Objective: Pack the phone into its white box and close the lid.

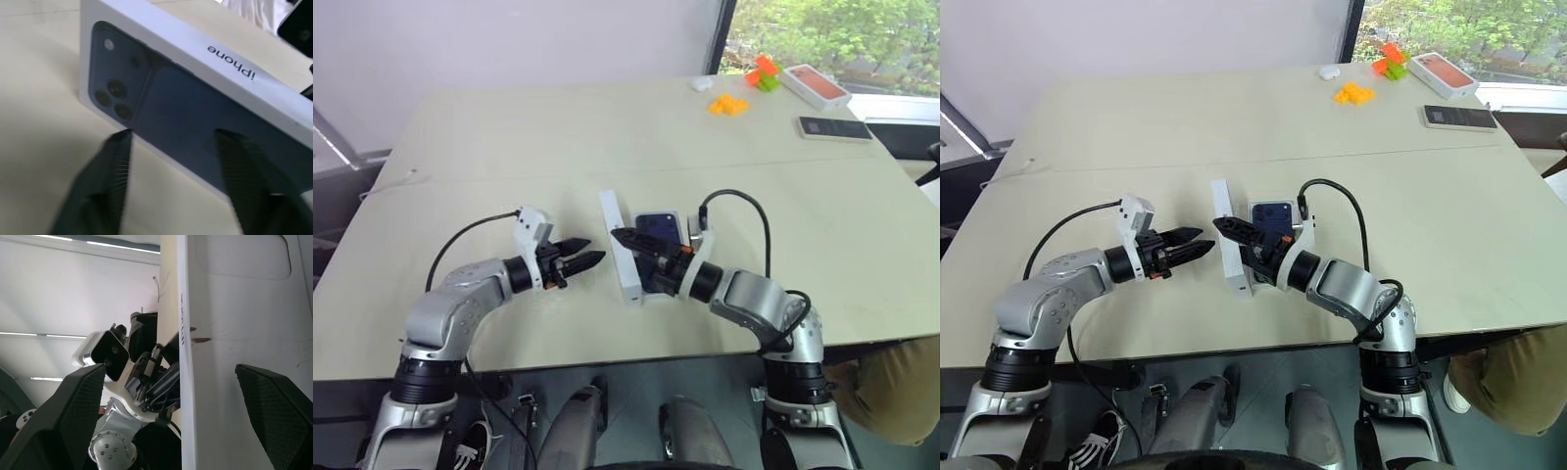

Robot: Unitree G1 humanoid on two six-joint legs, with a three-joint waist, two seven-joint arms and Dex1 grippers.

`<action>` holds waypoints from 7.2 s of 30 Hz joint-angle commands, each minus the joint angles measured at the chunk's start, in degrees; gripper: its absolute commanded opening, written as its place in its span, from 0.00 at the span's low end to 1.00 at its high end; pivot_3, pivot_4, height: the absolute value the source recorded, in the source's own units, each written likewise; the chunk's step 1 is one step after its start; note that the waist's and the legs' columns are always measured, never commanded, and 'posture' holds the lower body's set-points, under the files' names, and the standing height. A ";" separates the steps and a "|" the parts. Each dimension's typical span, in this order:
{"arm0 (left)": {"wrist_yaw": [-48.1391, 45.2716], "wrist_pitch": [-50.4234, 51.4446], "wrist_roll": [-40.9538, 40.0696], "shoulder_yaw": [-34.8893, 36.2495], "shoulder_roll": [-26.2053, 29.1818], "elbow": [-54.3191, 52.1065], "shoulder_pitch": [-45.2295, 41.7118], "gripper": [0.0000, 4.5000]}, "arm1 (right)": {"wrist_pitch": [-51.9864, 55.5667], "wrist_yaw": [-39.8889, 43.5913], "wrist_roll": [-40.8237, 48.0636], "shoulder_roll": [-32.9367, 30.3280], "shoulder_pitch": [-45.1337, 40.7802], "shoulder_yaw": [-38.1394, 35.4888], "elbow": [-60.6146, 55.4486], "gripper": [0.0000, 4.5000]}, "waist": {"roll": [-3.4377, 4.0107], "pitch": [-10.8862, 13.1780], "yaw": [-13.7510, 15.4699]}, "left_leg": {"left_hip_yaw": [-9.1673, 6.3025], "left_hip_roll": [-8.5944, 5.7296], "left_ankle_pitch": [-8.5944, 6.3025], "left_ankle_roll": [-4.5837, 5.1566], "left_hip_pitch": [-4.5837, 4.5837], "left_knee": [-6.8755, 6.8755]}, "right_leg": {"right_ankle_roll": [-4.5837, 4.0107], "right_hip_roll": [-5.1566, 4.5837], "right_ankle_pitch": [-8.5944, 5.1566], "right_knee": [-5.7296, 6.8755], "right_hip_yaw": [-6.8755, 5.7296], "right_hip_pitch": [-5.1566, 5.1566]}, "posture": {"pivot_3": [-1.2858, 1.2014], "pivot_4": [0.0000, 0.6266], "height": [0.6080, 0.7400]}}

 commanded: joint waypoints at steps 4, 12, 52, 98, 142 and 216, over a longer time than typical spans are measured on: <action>1.37 0.12 0.10 -0.07 -1.42 -0.22 -2.30 0.01 | 0.00 8.08 -5.23 -8.55 -4.81 -0.39 0.77 1.00 | -0.01 0.01 -0.09 | 0.01 0.02 0.00 0.01 -0.02 0.02 | 0.00 0.01 0.00 -0.03 -0.02 -0.01 | 0.52 0.24 1.00; 1.59 -1.25 1.35 -0.33 -2.29 2.15 -2.88 0.01 | 0.13 35.78 -30.06 -24.37 -10.67 1.46 0.19 1.00 | -0.03 0.03 0.31 | 0.05 0.01 -0.03 0.09 -0.15 0.04 | 0.14 0.03 0.06 -0.04 -0.07 0.14 | 0.52 0.24 1.00; 2.51 -10.87 10.95 -4.18 -15.37 17.51 -16.60 0.01 | -42.81 91.80 -93.46 -35.14 -15.97 9.26 18.33 1.00 | -0.11 0.09 1.25 | -0.09 -0.08 -0.11 0.16 0.01 0.19 | 0.44 0.01 0.21 -0.47 -0.37 0.70 | 0.52 0.24 1.00; 8.42 -7.02 11.42 -4.95 -17.26 15.40 -8.87 0.00 | -47.17 95.28 -102.69 -32.13 -11.10 11.36 16.04 0.01 | -0.08 0.07 1.42 | -0.11 -0.07 -0.07 0.08 0.14 0.22 | 0.43 0.03 0.21 -0.30 -0.32 0.77 | 0.52 0.24 1.00; 8.53 -5.44 12.36 -5.72 -19.28 14.13 -8.62 0.00 | -47.36 91.54 -107.97 -30.33 -11.59 13.11 17.04 0.01 | -0.07 0.06 1.40 | -0.16 -0.06 -0.10 0.10 0.13 0.66 | 0.41 0.07 0.20 0.01 -0.33 0.84 | 0.52 0.24 1.00; 10.76 -2.61 12.14 -8.31 -20.74 10.34 -10.11 0.00 | -34.99 94.33 -100.95 -32.33 -4.99 12.89 7.11 0.01 | -0.05 0.01 1.54 | -0.19 -0.08 -0.25 0.22 0.02 0.73 | 0.48 0.06 0.15 -0.04 -0.37 0.81 | 0.52 0.24 1.00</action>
